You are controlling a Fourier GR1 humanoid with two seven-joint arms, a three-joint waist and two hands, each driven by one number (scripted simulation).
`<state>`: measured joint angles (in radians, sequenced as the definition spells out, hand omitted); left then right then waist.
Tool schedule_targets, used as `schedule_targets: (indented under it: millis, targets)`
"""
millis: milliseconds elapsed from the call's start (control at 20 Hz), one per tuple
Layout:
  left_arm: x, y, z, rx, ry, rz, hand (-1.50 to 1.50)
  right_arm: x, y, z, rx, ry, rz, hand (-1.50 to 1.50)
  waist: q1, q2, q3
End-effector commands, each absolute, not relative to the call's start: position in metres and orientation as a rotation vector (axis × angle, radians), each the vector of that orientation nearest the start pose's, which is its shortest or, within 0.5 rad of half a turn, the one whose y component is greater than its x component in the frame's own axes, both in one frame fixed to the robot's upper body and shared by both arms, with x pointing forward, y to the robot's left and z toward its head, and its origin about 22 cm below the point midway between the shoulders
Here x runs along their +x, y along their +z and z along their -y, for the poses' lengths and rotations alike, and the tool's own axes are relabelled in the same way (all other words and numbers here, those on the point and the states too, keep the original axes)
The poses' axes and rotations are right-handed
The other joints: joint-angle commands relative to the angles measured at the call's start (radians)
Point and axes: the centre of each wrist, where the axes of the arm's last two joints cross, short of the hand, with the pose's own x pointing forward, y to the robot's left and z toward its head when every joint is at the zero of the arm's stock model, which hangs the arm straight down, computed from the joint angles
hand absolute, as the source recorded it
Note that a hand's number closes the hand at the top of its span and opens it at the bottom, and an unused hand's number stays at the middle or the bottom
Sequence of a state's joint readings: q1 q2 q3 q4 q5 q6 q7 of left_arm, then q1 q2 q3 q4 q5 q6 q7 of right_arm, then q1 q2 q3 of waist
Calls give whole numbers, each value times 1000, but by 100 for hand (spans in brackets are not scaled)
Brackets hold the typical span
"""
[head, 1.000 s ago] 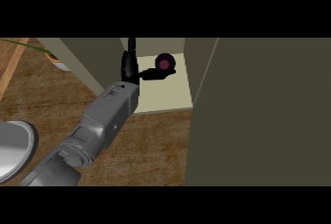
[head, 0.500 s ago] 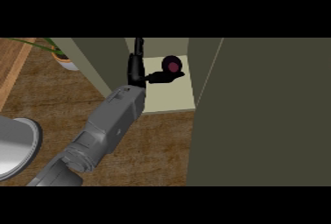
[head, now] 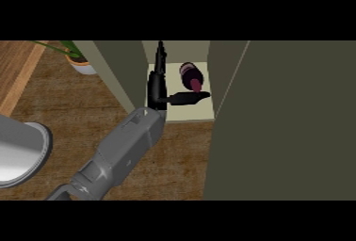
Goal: Pick up the wine, place it into the cabinet and close the cabinet
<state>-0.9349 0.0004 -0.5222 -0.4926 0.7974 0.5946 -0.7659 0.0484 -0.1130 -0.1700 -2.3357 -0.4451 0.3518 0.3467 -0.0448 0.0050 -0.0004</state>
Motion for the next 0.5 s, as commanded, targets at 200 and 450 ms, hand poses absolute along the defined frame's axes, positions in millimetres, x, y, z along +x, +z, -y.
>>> schedule_targets:
  millis: [200, 450]
  targets:
    - [327, -4, -39, 6, 101, 1936, -150, 150, 161, 273, 306, 247, 1989, -150, 31, -7, 1]
    - [296, -6, -52, -152, 128, 1903, -150, 146, 170, 283, 269, 218, 1998, -150, 47, -11, 1]
